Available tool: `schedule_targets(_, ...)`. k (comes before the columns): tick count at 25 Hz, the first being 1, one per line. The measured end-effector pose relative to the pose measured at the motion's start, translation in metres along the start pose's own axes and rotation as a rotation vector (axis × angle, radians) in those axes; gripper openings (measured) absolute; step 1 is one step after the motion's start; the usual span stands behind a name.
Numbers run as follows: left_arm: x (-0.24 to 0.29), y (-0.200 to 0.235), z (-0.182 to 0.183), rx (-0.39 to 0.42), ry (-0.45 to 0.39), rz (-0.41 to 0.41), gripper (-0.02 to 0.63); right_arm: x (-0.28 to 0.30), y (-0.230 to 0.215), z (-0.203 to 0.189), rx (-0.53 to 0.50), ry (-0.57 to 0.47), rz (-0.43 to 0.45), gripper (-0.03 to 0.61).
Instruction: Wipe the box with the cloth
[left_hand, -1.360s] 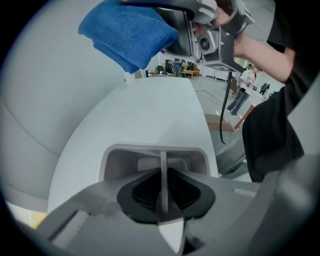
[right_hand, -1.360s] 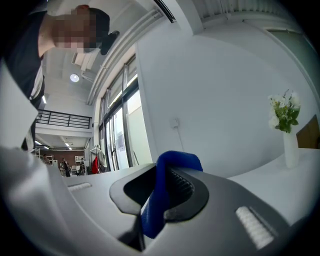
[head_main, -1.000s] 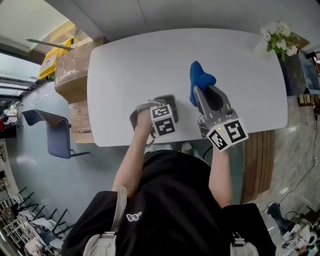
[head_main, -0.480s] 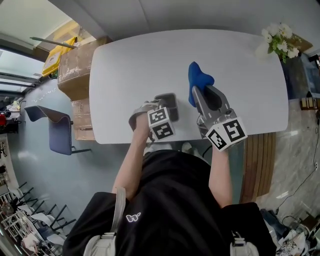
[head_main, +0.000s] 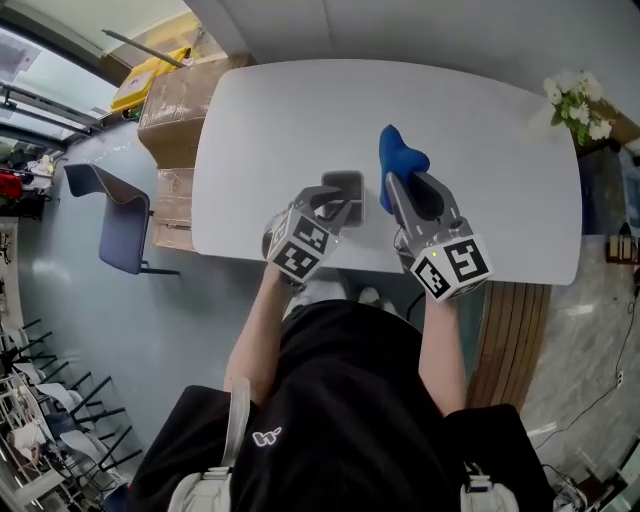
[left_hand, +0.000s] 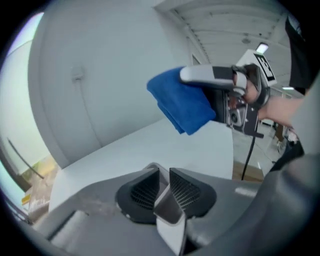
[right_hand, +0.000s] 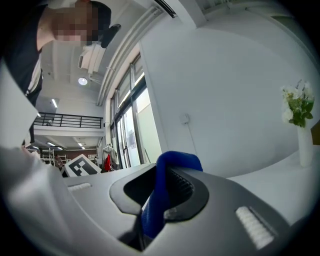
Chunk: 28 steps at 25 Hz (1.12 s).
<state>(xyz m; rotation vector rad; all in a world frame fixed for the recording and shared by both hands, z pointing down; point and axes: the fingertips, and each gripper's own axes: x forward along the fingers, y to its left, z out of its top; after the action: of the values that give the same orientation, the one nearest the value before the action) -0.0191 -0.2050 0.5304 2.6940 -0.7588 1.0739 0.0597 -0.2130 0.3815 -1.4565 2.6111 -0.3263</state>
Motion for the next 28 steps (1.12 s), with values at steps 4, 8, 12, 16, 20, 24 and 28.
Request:
schedule_targets(4,-0.025,0.001,0.019,-0.126,-0.138,0.074,0.051,-0.008,0.012,-0.002,-0.013,0.013,0.023,0.054)
schedule_targets(8,-0.049,-0.001,0.035,-0.188,-0.230,0.156,0.002,-0.016,0.023,0.001,-0.029,0.016,0.037,0.054)
schedule_targets(12,-0.071,-0.007,0.058,-0.227,-0.318,0.220,0.002,-0.026,0.031,0.003,-0.044,0.016,0.035,0.054)
schedule_targets(16,-0.090,-0.010,0.071,-0.251,-0.407,0.303,0.002,-0.034,0.038,0.005,-0.060,0.015,0.025,0.054)
schedule_targets(20,-0.109,-0.013,0.082,-0.282,-0.473,0.378,0.002,-0.044,0.043,0.008,-0.070,0.009,0.008,0.054)
schedule_targets(24,-0.128,-0.014,0.092,-0.333,-0.552,0.444,0.002,-0.052,0.045,0.012,-0.076,0.003,-0.018,0.052)
schedule_targets(28,-0.140,-0.015,0.092,-0.355,-0.596,0.496,0.002,-0.057,0.048,0.012,-0.092,0.001,-0.056,0.052)
